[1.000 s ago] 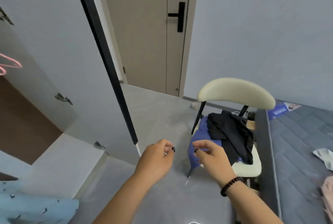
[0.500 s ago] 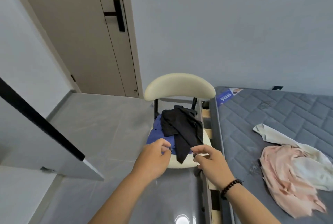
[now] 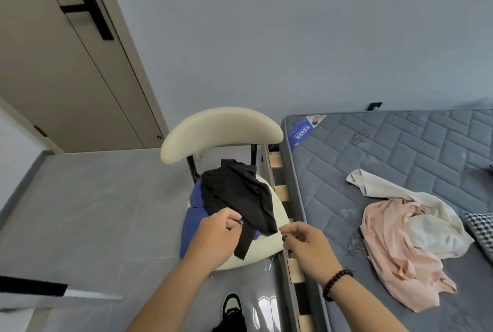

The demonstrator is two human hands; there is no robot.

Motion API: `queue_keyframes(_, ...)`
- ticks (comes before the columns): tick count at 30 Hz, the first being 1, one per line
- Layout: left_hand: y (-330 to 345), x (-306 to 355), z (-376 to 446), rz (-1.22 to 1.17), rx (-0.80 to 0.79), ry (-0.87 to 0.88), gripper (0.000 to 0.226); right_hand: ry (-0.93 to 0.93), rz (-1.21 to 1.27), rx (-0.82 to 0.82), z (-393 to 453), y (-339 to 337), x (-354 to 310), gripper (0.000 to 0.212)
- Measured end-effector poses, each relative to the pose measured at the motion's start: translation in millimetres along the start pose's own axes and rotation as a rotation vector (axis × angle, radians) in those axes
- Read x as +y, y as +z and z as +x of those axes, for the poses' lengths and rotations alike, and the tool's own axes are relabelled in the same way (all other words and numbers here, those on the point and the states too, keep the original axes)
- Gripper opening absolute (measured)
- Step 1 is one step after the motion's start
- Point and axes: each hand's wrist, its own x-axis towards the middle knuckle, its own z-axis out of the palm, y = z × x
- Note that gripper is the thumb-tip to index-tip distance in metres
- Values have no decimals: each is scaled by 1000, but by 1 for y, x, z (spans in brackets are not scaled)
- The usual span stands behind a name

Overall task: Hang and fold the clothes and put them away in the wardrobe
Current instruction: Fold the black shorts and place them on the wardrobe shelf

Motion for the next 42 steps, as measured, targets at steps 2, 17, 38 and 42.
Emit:
queue_keyframes(2,-9,-3,27,13,-22,-6,17,30,-4,-6,24,6,-7,21)
queue_keyframes(17,-40,-39,187,4,-106,-131,16,84,-74,-89,175,60,-50,21)
queue_keyframes(38,84,-147,241,-321,79,-343,17,17,-255,-245,306,114,75,23)
queue_keyframes(42,114,-161,245,-366,116,-308,18,-77,-316,-275,312,117,104,24)
